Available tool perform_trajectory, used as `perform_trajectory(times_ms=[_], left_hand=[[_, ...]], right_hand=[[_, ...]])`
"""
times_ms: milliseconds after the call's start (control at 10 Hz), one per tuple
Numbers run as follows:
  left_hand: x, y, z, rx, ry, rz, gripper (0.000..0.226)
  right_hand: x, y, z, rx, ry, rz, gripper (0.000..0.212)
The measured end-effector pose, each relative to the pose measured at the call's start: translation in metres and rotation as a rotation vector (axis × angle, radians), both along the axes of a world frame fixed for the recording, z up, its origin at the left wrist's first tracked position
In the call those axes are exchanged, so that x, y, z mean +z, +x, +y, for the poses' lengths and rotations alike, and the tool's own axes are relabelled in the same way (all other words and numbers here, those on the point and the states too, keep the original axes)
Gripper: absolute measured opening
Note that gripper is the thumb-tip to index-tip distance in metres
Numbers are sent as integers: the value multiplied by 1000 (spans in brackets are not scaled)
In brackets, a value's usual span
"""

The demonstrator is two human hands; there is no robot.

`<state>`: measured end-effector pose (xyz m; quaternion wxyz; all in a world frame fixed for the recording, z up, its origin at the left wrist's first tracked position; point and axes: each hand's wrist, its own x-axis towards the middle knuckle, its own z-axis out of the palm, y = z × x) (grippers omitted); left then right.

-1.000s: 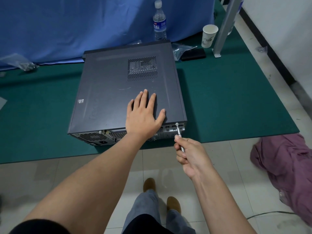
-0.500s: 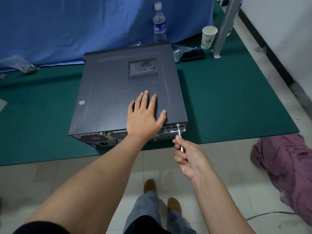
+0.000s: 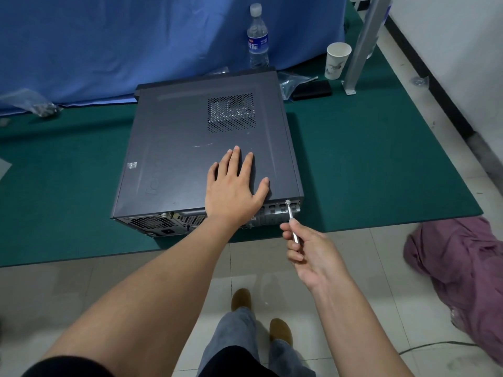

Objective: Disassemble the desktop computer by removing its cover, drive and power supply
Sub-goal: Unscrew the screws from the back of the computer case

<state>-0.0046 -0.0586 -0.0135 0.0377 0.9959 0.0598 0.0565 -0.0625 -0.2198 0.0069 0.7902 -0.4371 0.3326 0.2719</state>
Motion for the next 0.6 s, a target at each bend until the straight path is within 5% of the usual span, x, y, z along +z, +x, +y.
perform_trajectory(times_ms=[200,500,600], left_hand=[[1,-1,1,-7,-4,9,71],[5,-1,1,-10,-54,10,67],[18,-2,3,7,-329,18,52]], right_hand=[[1,-3,12,-31,-194,-98,18],[1,-1,-1,38,158,30,29],[2,-2,-2,44,187,61,22]])
